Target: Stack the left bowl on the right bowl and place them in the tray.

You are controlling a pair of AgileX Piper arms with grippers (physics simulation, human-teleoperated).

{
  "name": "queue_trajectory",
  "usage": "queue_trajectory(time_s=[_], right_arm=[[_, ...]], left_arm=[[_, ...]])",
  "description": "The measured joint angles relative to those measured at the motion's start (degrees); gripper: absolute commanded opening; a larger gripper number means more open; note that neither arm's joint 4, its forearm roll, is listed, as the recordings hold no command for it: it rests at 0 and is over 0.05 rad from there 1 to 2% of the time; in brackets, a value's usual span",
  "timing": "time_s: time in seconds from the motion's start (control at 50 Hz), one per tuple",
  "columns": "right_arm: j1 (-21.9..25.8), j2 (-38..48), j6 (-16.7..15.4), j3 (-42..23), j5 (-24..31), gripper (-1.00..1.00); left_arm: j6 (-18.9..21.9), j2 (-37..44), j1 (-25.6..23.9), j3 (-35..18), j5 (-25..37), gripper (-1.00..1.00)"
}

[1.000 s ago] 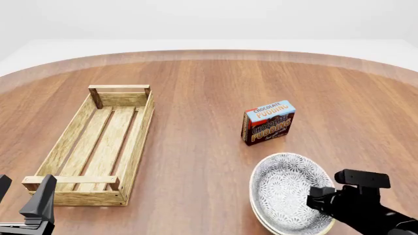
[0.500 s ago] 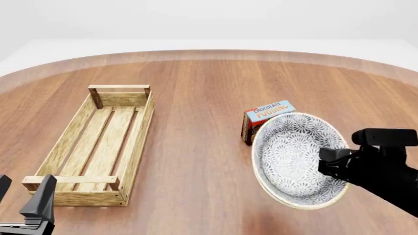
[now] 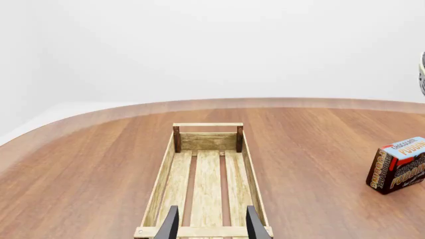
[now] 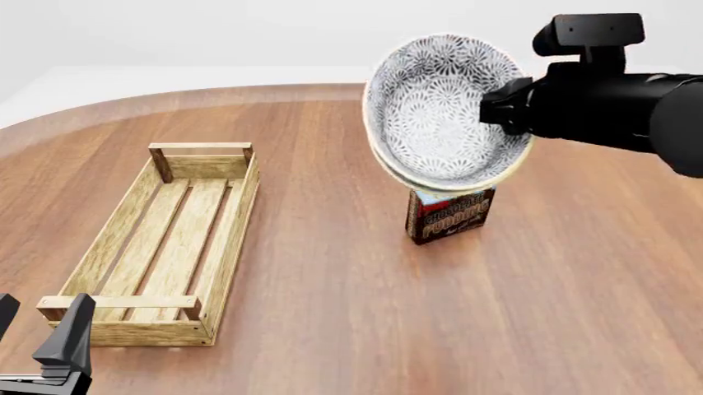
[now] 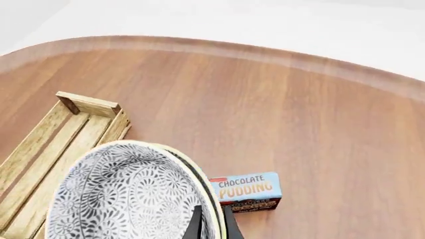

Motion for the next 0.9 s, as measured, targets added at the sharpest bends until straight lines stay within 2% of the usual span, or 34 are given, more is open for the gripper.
queue_trajectory(time_s=[0.46, 0.76, 0.9], right_arm=[[9.4, 22.3, 1.5, -32.9, 5.5, -1.00], [14.1, 37.4, 5.1, -48.2, 4.2, -1.00], [16.6, 46.7, 6.4, -59.6, 6.2, -1.00]], left_arm=[[0.0, 0.0, 0.0, 0.0, 0.0, 1.00], [0.0, 0.0, 0.0, 0.0, 0.0, 1.00], [0.0, 0.0, 0.0, 0.0, 0.0, 1.00]])
